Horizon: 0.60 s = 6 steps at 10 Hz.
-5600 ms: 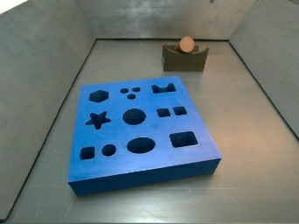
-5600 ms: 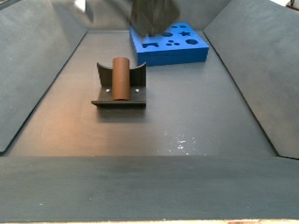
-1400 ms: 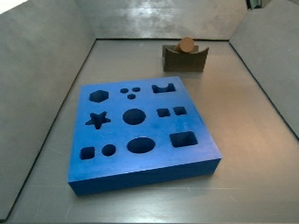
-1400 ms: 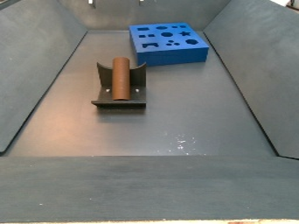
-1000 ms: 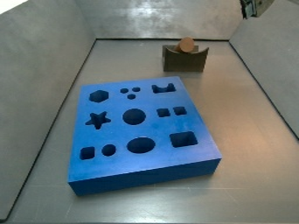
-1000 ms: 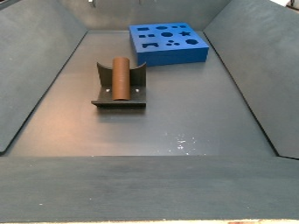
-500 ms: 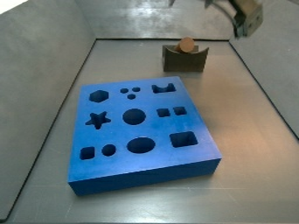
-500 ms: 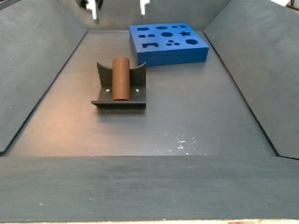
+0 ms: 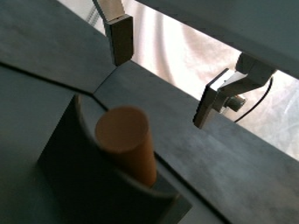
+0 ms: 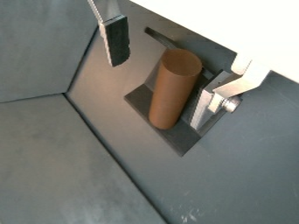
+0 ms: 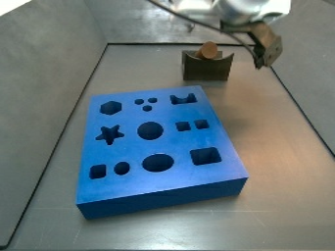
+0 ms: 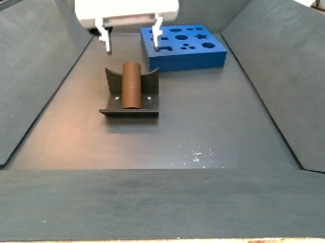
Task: Pick up the round object. Move up. Place the round object on the fixture. Regrasp the round object. Move to above the board. Insert the round object.
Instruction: Regrasp the round object.
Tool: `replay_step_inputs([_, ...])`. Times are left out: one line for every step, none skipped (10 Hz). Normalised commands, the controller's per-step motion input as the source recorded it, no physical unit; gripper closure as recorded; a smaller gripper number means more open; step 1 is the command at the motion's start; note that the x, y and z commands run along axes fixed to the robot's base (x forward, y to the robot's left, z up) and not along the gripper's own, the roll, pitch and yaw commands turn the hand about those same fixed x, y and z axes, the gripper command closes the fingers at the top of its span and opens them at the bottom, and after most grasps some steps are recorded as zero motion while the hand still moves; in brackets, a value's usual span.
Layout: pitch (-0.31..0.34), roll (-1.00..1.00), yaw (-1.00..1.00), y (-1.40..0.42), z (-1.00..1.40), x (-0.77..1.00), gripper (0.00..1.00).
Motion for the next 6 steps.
replay_step_inputs([-0.165,0.13,-0.01,0.04,-1.00,0.10,0.00])
replay_step_inputs([-0.141,0.12,-0.04,0.03,-0.92,0.10,0.00])
replay_step_inputs([-0.096,0.11,-0.06,0.02,-0.72,0.09,0.00])
replay_step_inputs([-0.073,0.11,-0.06,0.02,-0.63,0.08,0.00])
replay_step_inputs([-0.043,0.10,-0.05,0.01,-0.44,0.08,0.00])
replay_step_inputs([-0.029,0.09,-0.04,0.01,-0.35,0.08,0.00])
